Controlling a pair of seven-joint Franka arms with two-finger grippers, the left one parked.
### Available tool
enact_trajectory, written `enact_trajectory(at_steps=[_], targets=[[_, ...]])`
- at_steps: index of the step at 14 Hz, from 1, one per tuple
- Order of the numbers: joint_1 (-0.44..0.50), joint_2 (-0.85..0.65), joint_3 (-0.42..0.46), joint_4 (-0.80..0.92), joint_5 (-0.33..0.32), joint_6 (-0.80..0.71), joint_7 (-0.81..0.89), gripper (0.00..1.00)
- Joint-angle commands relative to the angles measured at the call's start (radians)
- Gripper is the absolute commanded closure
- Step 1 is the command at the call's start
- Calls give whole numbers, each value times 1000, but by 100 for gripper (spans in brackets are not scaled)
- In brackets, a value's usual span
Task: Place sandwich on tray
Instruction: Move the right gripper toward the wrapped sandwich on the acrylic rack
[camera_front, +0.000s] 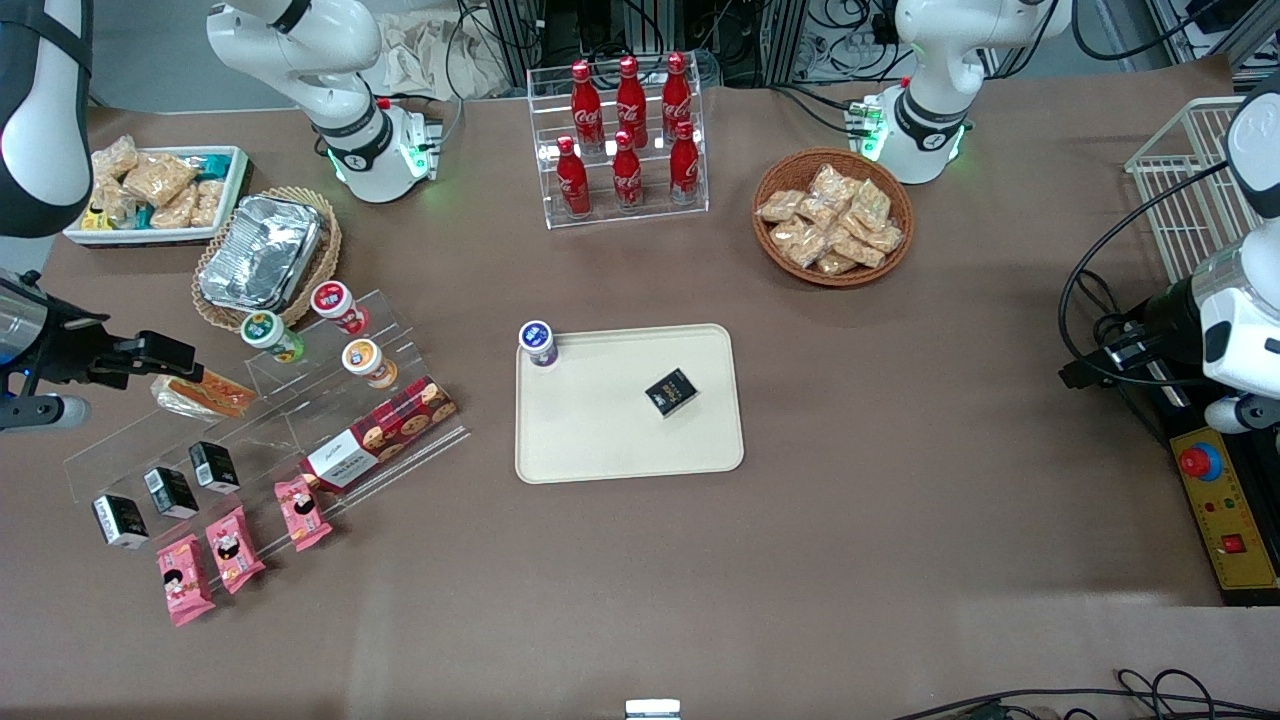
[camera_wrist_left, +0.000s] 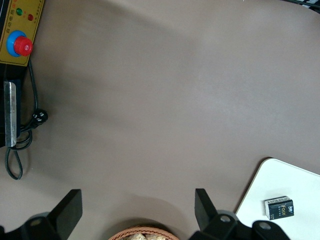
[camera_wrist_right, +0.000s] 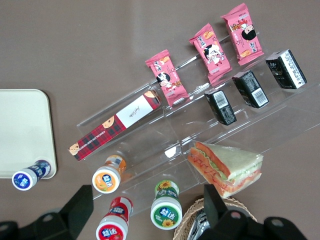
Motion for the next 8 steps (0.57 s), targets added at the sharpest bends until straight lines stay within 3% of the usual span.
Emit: enact_trajectory(at_steps=[1,8], targets=[[0,17,-7,33,-11,-15,-6,1],[-2,16,-7,24,-13,-47,-3,2]])
